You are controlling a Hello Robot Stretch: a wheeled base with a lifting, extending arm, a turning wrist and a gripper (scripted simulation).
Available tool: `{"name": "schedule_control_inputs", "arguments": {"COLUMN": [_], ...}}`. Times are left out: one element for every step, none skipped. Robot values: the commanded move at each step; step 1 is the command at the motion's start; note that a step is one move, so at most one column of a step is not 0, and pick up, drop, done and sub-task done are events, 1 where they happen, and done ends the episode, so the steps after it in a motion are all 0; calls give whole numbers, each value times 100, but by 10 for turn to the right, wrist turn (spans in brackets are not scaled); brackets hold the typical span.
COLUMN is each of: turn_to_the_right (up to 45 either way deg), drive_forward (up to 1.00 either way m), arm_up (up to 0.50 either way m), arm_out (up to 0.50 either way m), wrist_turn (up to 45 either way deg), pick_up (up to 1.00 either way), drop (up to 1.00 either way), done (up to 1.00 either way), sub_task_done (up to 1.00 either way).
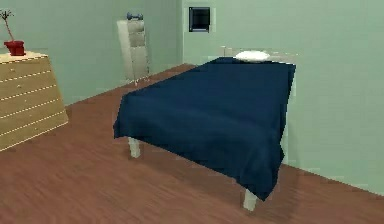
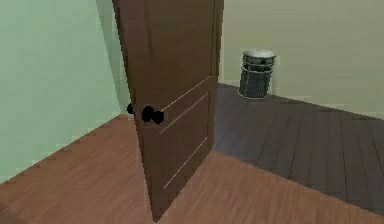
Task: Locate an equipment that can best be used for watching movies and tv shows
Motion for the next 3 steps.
{"name": "schedule_control_inputs", "arguments": {"turn_to_the_right": [0,-450,-30], "drive_forward": [45,0,0], "arm_up": [0,0,0], "arm_out": [0,0,0], "wrist_turn": [0,0,0], "pick_up": [0,0,0], "drop": [0,0,0], "done": [0,0,0], "sub_task_done": [0,0,0]}}
